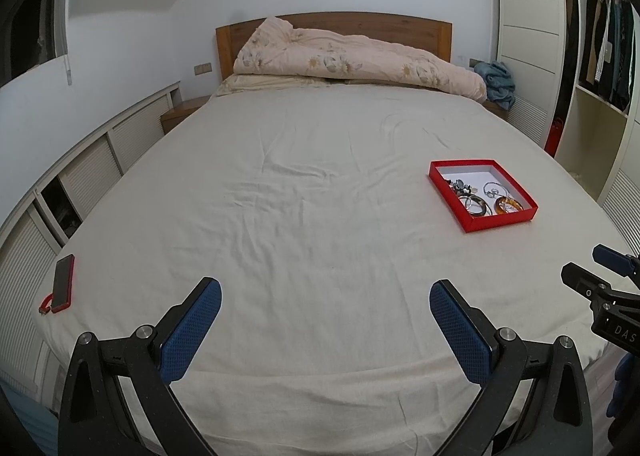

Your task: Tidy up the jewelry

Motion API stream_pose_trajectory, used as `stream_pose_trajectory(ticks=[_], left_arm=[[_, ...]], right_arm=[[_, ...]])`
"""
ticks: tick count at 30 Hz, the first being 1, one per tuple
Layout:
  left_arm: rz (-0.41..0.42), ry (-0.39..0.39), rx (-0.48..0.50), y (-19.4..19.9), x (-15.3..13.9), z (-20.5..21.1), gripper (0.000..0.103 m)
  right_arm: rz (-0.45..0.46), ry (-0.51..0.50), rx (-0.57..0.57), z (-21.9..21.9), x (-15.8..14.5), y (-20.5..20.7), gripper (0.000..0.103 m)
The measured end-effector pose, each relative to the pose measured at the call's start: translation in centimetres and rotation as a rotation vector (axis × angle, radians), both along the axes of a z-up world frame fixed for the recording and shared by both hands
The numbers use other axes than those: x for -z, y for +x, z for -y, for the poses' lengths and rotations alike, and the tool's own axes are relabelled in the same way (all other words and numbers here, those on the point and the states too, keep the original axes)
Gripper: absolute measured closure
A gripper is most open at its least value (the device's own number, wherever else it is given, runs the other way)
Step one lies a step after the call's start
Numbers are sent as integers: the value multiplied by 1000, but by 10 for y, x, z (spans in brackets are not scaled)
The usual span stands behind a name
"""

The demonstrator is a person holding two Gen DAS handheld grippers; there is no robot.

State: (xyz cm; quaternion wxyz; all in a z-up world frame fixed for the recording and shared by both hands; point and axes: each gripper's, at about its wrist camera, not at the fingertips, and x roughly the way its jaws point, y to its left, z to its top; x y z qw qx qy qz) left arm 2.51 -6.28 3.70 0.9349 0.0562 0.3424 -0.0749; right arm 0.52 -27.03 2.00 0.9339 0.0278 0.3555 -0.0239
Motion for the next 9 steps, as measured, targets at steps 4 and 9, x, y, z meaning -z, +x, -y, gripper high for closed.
stream_pose_trajectory(ticks=[4, 9], left_arm=[[-2, -2, 1, 0, 0, 0, 1], [-3, -2, 2, 0, 0, 0, 1]], right_arm=[[0, 0, -1, 0, 0, 0, 31], [-3, -2, -2, 0, 4, 1, 31]])
